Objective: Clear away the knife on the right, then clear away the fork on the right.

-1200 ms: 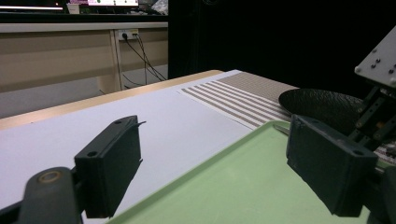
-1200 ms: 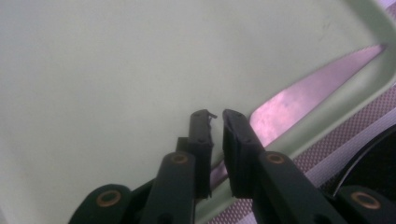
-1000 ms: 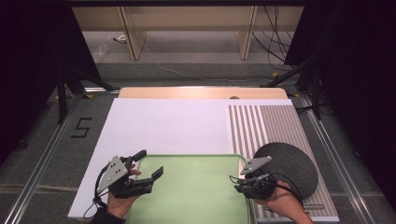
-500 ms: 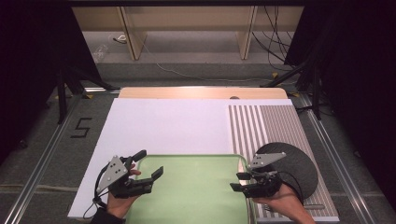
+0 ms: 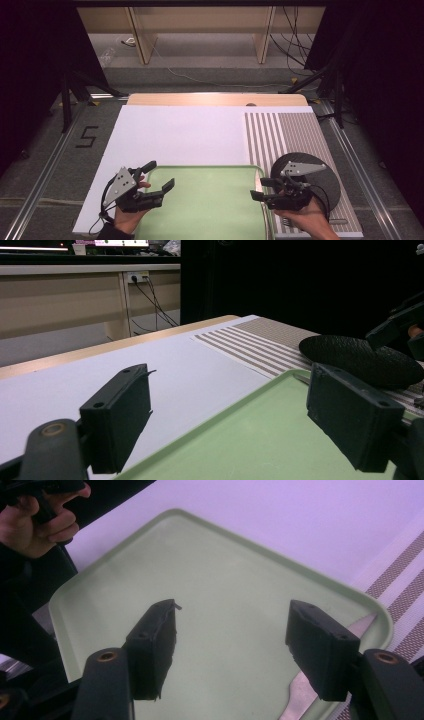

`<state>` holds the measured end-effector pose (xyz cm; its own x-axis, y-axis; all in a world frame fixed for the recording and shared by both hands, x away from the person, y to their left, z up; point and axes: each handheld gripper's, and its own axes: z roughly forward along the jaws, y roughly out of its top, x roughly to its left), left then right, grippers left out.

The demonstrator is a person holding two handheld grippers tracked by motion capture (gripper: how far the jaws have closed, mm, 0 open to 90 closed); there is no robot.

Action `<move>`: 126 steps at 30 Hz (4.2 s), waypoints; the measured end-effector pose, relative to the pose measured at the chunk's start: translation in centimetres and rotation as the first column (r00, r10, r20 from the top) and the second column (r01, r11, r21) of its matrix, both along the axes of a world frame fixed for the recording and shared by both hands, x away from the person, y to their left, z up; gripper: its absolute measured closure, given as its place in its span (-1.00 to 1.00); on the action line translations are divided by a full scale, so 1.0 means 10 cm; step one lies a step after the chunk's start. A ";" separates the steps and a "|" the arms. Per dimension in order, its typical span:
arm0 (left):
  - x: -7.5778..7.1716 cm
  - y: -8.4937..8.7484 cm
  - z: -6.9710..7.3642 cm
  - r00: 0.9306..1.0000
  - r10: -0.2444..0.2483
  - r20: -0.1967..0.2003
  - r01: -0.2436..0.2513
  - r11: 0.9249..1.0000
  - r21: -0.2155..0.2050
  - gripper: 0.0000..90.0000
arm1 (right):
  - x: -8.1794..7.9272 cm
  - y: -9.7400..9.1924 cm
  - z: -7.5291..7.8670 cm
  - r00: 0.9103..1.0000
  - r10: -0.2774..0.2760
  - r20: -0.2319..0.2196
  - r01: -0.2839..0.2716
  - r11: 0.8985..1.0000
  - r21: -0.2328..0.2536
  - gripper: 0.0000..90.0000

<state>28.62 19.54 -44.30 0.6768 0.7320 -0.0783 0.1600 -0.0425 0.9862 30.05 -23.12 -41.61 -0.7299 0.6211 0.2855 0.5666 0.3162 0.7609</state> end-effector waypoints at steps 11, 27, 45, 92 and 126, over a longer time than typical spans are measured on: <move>0.01 -0.01 0.00 1.000 0.002 -0.003 -0.002 1.000 0.001 -0.61 | -0.07 -0.12 0.02 0.998 -0.055 0.022 0.054 0.998 0.029 -0.34; 0.02 -0.02 0.00 1.000 0.006 -0.010 -0.006 1.000 0.001 -0.61 | -0.17 -0.35 0.03 0.990 -0.132 0.041 0.131 0.990 0.044 -0.45; 0.02 -0.02 0.00 1.000 0.005 -0.009 -0.005 1.000 0.002 -0.61 | -0.27 -0.55 0.01 0.981 -0.191 0.035 0.189 0.980 0.059 -0.62; 0.01 -0.02 0.00 1.000 -0.001 -0.002 0.001 1.000 0.007 -0.61 | -0.49 -1.00 -0.08 0.985 -0.169 -0.025 0.136 0.865 -0.483 -0.36; 0.02 -0.02 -0.01 1.000 -0.003 -0.004 0.003 1.000 0.010 -0.61 | -0.45 -1.32 -0.27 0.941 -0.285 -0.183 0.128 0.800 -0.587 -0.31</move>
